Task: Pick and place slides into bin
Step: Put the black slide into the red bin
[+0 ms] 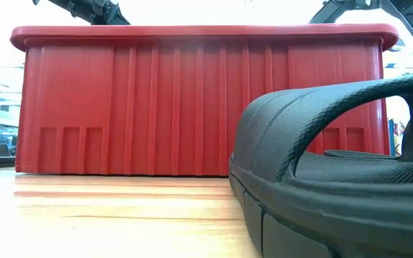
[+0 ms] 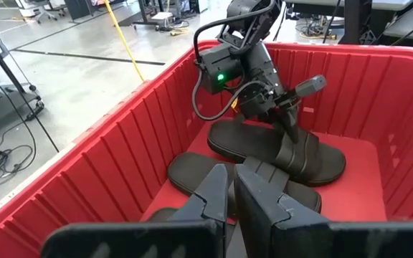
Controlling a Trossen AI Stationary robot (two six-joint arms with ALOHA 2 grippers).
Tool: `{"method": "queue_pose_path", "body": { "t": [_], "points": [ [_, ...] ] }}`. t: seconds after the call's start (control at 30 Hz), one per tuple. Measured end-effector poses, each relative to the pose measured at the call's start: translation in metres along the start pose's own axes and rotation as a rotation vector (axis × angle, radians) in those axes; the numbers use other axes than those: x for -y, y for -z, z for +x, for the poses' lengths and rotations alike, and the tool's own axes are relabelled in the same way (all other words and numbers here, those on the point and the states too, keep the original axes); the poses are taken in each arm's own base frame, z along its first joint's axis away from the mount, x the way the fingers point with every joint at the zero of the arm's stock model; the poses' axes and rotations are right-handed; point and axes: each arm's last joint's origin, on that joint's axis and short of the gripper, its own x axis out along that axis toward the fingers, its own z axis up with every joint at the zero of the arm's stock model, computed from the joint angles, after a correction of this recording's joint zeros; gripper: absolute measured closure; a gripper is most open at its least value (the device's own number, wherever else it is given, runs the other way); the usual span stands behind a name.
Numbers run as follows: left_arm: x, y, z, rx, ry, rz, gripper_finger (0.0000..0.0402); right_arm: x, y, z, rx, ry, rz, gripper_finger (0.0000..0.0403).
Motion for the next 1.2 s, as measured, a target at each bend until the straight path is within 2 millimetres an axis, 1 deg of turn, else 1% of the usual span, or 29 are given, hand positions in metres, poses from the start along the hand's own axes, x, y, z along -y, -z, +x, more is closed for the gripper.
{"method": "queue_pose_path", "body": {
  "t": [0.23, 0.5, 0.8, 0.97, 1.07, 1.2],
  "points": [
    [0.000, 0.002, 0.000, -0.020, 0.003, 0.000, 0.0376, 0.006, 0.004, 0.000, -0.018, 0.057, 0.083, 0.0400],
    [0.000, 0.002, 0.000, -0.023, 0.001, 0.002, 0.0376, 0.014, 0.011, 0.012, 0.024, 0.045, 0.129, 0.0401],
    [0.000, 0.003, 0.000, -0.029, -0.006, 0.001, 0.0376, 0.016, 0.008, 0.016, 0.051, 0.070, -0.017, 0.0398],
    [0.000, 0.003, 0.000, -0.029, -0.006, -0.002, 0.0376, 0.018, 0.001, 0.016, 0.106, 0.101, -0.068, 0.0397],
    [0.000, 0.003, 0.000, -0.032, -0.006, -0.003, 0.0376, 0.018, -0.005, 0.017, 0.145, 0.117, -0.073, 0.0396],
    [0.000, 0.004, 0.000, -0.045, -0.004, -0.006, 0.0376, 0.017, -0.008, 0.018, 0.158, 0.121, -0.066, 0.0395]
  ]
}}
